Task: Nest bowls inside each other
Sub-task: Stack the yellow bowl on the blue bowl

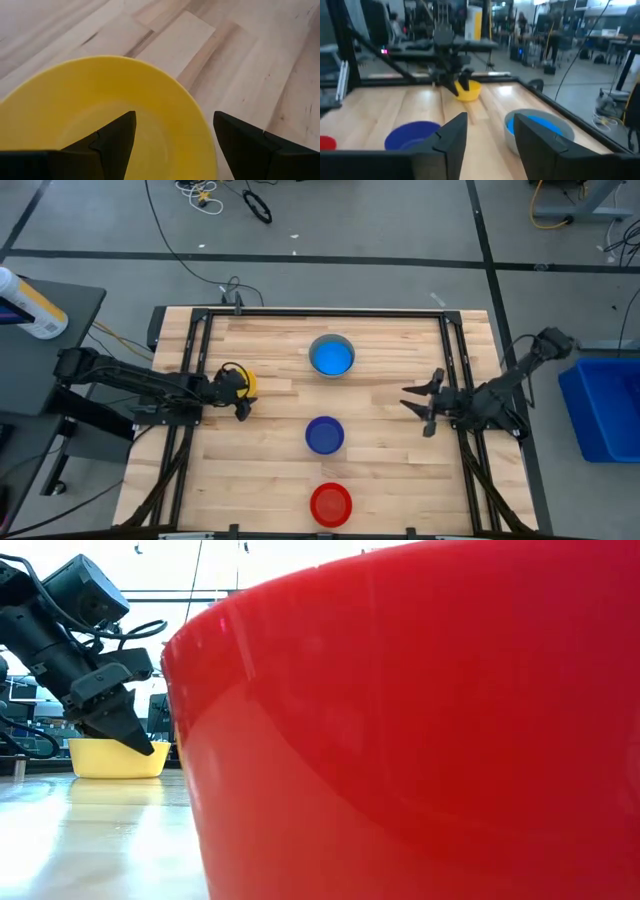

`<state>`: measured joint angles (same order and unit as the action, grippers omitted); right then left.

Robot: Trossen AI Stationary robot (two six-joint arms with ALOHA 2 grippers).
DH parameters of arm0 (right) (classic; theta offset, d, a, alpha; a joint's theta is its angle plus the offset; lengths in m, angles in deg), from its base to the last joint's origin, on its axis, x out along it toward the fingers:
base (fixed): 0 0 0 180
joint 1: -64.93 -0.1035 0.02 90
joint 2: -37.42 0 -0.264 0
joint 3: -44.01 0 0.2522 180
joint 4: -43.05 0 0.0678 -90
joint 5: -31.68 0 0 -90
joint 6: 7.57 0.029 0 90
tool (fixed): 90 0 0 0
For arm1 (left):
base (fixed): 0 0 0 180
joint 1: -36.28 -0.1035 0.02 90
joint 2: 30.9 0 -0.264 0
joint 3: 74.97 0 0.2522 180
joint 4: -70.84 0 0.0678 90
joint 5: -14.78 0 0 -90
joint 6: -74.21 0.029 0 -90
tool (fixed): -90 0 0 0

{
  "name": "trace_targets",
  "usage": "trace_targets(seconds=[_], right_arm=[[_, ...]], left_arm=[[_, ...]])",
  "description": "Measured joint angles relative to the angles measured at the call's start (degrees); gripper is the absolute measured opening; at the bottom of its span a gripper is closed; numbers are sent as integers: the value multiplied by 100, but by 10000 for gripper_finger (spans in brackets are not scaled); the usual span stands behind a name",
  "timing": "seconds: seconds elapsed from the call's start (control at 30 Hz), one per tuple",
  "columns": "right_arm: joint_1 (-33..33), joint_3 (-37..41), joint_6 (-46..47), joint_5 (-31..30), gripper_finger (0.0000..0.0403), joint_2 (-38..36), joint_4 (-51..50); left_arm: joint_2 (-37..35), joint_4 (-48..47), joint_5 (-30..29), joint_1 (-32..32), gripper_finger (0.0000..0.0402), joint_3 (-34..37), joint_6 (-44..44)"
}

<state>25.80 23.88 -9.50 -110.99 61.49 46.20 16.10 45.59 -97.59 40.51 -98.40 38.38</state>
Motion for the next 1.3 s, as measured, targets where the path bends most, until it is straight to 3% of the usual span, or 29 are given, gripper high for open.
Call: trace_targets(seconds=[0.2,0.57,0.8,1.13,1.3], right_arm=[[-389,567,-453,-39,143,-1027,279],[-484,581,-405,-282,128,-1178,258],[-484,581,-392,-282,129,-1176,260],[-484,581,-192,-279,125,-1176,162],[-484,581,5,-279,126,-1174,-9]], left_arm=[[-2,2,-74,0,277,0,3],[-2,260,-265,0,268,-2,199],[-2,236,-206,0,185,-2,165],[-7,186,-228,0,24,6,244],[-11,215,-324,2,8,13,515]])
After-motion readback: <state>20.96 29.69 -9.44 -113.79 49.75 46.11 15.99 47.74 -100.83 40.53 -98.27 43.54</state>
